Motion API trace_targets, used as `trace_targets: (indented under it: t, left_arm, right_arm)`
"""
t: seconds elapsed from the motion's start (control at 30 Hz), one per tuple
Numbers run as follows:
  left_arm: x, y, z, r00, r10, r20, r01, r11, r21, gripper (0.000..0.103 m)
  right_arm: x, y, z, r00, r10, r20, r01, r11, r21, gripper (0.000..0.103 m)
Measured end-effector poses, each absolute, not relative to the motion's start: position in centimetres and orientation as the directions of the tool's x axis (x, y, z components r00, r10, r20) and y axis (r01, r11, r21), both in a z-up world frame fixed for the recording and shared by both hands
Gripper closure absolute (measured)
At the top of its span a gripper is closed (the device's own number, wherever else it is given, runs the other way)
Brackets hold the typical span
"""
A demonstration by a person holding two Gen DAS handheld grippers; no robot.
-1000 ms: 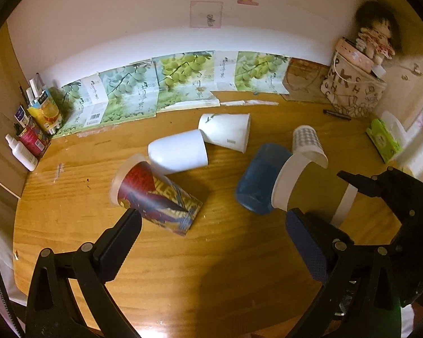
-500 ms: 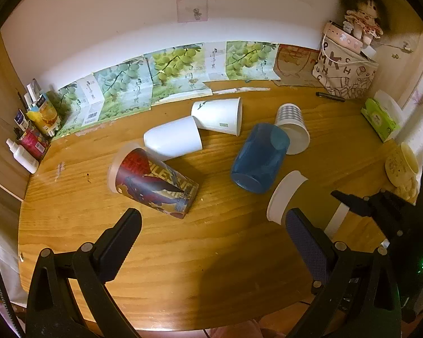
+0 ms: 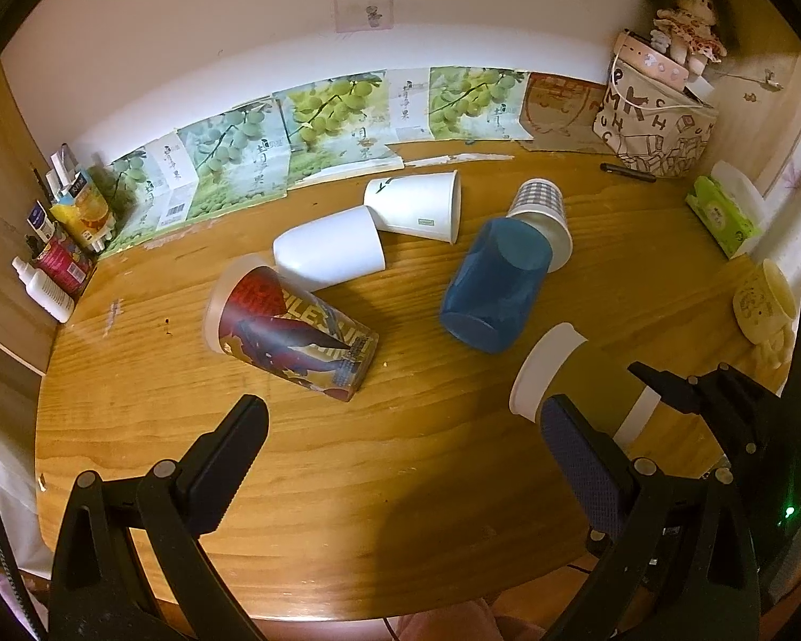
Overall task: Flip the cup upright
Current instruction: 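Lift the brown-sleeved cup with the right gripper and rotate it rim-up, then bring the left gripper to the held cup and close it on the sleeve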
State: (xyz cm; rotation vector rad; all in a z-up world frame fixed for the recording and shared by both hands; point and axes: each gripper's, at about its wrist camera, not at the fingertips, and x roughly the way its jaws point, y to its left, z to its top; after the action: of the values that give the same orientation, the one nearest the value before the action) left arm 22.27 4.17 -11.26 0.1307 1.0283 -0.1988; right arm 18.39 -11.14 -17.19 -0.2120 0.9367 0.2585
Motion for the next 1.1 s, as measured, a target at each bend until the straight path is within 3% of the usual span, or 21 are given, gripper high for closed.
trace_targets:
  t: [0.33,0.67,1.1]
  left_arm:
    - [22.6,4.2,-12.4,0.463,-0.089,-0.882,0.221,0.975,0.017,0.001]
    - [23.1,4.0,-14.8,0.329,-0.151,-0.932,0.221,0.972,-0.08,0.001]
    - [23.1,4.1,-17.4,0.205,-0.2,-0.958,0.219,0.963,-0.154,0.001]
  right_arm:
    - [18.1,-10.7,-18.2,0.528,0.114,-0.842,-0.304,0.951,-0.062,0.042]
    - [17.6,-10.3,-19.5,0.487,0.118,-0.865,-0.3,0.953,-0.039,0.042]
    - [17.3,-11.3,-20.4,0.427,0.226,-0.876,-0.234,0.963,0.134,0.042]
